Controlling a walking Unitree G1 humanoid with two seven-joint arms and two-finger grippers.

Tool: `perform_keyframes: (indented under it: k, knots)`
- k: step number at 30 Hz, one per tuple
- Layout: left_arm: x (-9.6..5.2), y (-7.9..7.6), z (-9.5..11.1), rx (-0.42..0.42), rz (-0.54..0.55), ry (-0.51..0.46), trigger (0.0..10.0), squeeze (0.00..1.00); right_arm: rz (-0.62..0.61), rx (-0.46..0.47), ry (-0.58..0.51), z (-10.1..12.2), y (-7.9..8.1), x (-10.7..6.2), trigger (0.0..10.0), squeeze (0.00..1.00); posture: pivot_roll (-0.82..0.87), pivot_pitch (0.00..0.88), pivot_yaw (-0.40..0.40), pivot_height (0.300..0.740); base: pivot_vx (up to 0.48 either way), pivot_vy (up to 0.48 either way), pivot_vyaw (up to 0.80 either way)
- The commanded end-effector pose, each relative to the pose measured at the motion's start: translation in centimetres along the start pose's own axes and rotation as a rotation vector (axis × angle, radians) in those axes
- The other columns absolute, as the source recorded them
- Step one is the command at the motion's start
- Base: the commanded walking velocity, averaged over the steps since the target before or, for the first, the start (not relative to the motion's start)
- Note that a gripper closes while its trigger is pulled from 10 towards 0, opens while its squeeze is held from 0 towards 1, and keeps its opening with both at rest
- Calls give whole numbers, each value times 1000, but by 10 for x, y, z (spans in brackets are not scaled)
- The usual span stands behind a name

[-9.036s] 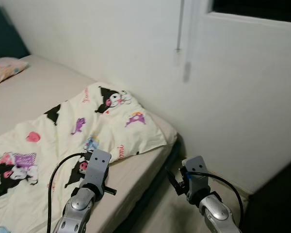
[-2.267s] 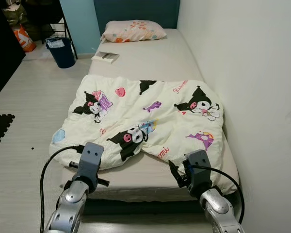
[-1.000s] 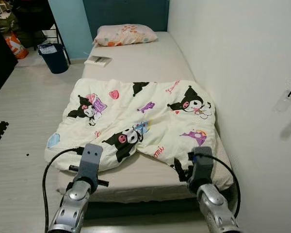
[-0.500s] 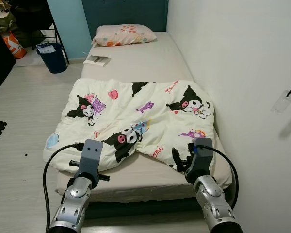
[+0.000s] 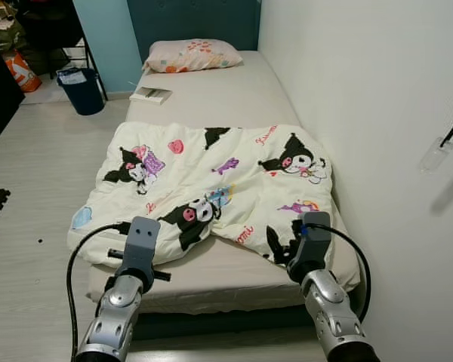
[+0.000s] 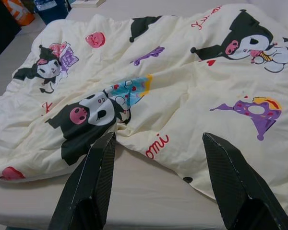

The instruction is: Clean up the room

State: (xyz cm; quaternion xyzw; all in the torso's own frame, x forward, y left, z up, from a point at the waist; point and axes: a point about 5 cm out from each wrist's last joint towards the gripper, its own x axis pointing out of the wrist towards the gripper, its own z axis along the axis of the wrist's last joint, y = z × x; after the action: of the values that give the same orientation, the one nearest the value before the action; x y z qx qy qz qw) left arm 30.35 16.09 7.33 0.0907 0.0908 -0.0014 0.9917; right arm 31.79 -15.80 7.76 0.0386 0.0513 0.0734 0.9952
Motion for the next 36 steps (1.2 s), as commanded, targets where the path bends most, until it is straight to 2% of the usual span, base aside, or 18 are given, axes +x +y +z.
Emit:
perform_keyframes:
  k: [1, 6, 8, 21, 27, 36]
  knots:
    - [-2, 5, -1, 1, 7, -10, 10000, 0, 18, -1, -6, -1, 4, 1, 10000, 0, -88, 148, 42, 690, 0, 0, 0]
    - [-1, 4, -1, -2, 5, -8, 10000, 0, 28, 3, -30, 3, 6, 3, 10000, 0, -89, 145, 44, 690, 0, 0, 0]
    - [-1, 4, -1, 1, 5, -7, 10000, 0, 41, 15, -5, 2, 6, 3, 10000, 0, -89, 144, 45, 690, 0, 0, 0]
    - [-2, 2, 2, -21, -4, -30, 10000, 0, 78, -14, -42, 5, 11, 1, 10000, 0, -90, 143, 47, 705, 0, 0, 0]
    - [-3, 3, 10, -24, -9, -94, 10000, 0, 65, -20, -41, 1, 11, -1, 10000, 0, -84, 137, 50, 705, 0, 0, 0]
    - [-4, 2, 11, -40, -7, -108, 10000, 0, 71, -29, -45, 1, 10, -3, 10000, 0, -90, 129, 51, 705, 345, 0, 0]
